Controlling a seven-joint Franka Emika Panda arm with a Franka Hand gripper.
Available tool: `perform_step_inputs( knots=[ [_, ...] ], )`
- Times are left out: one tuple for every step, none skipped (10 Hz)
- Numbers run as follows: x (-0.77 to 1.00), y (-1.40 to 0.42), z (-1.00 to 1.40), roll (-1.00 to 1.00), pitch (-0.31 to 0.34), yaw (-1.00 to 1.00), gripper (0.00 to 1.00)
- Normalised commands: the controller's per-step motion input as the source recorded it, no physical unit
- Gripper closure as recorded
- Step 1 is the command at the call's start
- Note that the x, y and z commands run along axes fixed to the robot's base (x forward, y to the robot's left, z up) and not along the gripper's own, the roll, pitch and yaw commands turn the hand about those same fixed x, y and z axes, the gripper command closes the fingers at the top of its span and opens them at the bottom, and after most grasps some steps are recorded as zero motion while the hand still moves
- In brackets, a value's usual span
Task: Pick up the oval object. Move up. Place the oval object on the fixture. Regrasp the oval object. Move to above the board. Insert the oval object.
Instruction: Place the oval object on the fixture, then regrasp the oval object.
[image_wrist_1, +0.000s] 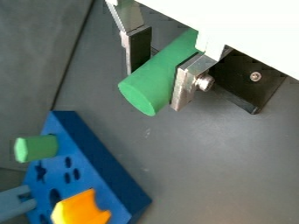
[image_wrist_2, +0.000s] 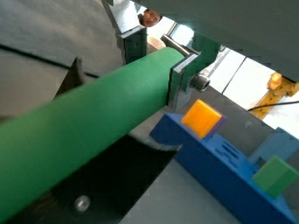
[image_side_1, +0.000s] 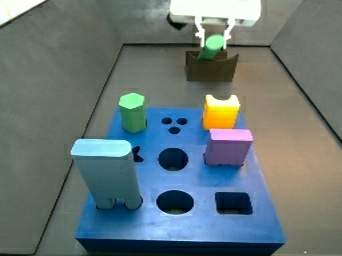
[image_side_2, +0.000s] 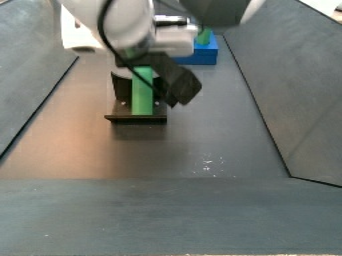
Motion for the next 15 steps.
perform_step_inputs(
  knots=[
    [0.06,0.03,-0.17,-0.08,-0.083,-0.03,1.0],
    [0.0,0.0,0.0,0.0,0.0,0.0,0.0],
    [0.0,0.0,1.0,-0.02,-0.034,0.05,0.0],
    [-0.01,0.01,1.0,-0.01,-0.03,0.06,0.0],
    [-0.02,0.01,1.0,-0.01,-0.016,0.06,0.0],
    [-0.03,0.0,1.0,0.02,0.02,0.06,0.0],
    [-0.03,0.0,1.0,0.03,0.037,0.06,0.0],
    [-0.03,0.01,0.86,0.03,0.071,0.04,0.0],
    [-0.03,0.01,0.68,0.04,0.089,0.03,0.0],
    [-0.02,0.01,0.49,0.04,0.104,0.01,0.0],
    [-0.02,0.01,0.31,0.05,0.112,-0.01,0.0],
    [-1.0,0.0,0.0,0.05,-0.003,0.03,0.0],
    [-1.0,0.0,-0.02,0.03,-0.042,0.01,0.0],
    [-1.0,0.0,0.0,0.04,-0.059,0.0,0.0],
    [-1.0,0.0,0.01,0.06,-0.075,-0.01,0.0]
  ],
)
